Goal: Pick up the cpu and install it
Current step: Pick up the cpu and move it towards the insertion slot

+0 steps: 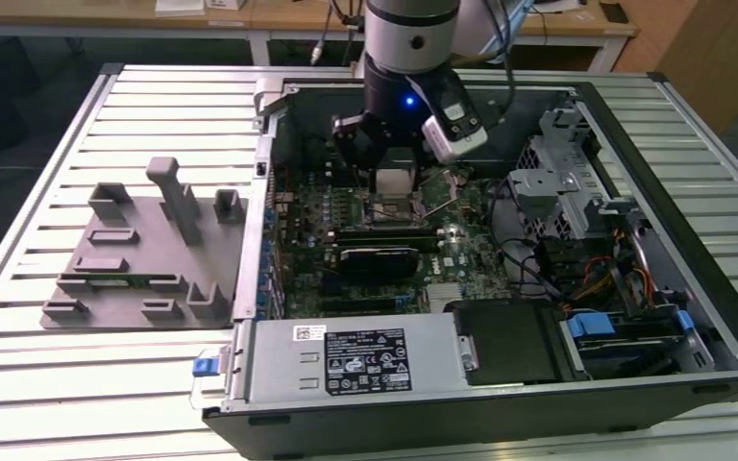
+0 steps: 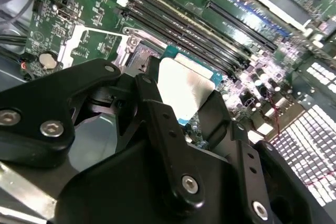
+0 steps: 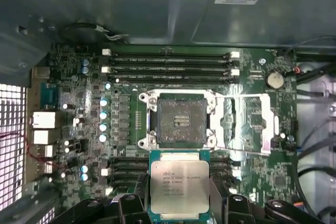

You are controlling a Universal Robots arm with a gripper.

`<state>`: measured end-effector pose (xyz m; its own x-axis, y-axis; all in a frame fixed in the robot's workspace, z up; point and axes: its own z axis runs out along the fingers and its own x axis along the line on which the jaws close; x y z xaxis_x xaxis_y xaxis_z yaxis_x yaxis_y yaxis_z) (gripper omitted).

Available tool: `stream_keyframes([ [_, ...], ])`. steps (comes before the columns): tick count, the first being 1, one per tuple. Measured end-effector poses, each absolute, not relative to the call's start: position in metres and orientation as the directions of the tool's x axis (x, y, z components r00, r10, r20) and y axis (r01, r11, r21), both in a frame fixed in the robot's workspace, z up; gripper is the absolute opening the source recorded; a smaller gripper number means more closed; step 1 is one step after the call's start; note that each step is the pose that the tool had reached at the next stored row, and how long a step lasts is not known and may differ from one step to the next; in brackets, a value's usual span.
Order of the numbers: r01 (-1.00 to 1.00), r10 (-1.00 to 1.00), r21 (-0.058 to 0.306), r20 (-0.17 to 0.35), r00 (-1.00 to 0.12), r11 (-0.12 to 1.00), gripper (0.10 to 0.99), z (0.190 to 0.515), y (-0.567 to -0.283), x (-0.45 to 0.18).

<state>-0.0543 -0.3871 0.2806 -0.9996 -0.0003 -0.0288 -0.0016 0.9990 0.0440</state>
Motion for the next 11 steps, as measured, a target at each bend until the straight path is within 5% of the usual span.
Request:
stream_keyframes([
  [11, -0.01, -0.009, 0.044, -0.028, -1.0, 0.999, 0.541, 0.262, -0.376, -0.044],
])
